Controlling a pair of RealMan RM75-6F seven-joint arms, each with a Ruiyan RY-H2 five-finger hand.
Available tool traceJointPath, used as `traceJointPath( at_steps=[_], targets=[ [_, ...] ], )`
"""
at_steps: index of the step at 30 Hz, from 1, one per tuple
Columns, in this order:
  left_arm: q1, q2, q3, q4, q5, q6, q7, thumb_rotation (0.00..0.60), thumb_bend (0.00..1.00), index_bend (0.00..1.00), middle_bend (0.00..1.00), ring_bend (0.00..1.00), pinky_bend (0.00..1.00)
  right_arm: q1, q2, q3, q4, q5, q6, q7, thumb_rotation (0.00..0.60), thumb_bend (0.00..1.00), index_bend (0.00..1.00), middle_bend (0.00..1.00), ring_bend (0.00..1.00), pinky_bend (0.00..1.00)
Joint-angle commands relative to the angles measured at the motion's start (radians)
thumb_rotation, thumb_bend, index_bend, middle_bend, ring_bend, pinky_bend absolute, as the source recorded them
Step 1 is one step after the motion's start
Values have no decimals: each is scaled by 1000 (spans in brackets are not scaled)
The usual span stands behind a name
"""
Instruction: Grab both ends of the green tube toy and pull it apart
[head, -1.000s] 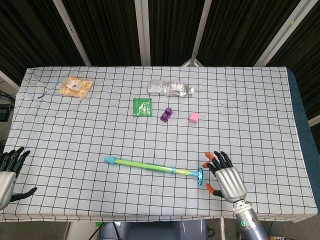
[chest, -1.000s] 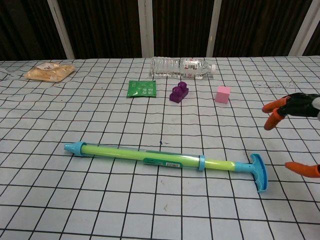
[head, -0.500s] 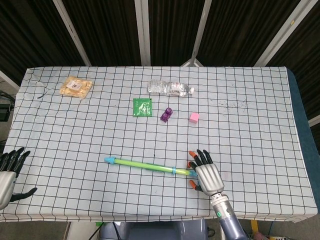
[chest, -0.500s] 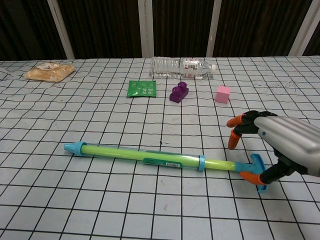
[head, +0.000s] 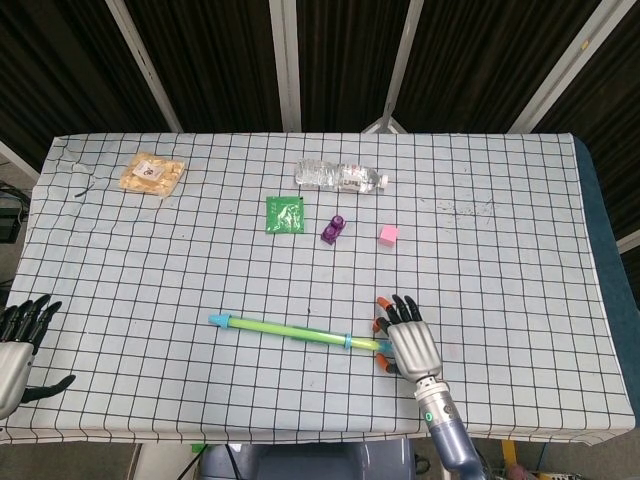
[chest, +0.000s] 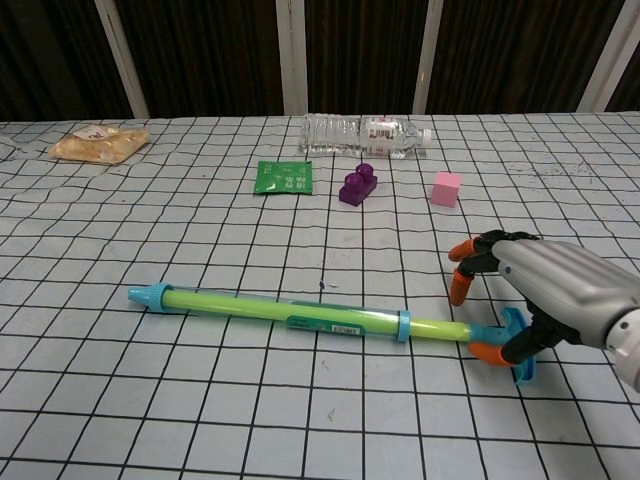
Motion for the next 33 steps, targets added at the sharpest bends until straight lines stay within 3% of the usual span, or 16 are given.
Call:
traceJointPath(
  at_steps=[1,29,33],
  targets=[
    [0,0,0,-1,-3,-1,-2,600,33,0,0,0,0,3,-4,-2,7,13,-1,4,600,312,452,176,0,0],
    [-1,1,-1,-8,-7,-2,-5,600,33,0,0,0,0,16,-1,-28,12,59,27,7,600,390,524,188,0,0],
    [-1,2,-1,-9,-8,-3,-8,600,34,0,0,0,0,18,3,-28,7,72,29,-1,600,409,561,227,0,0]
  ],
)
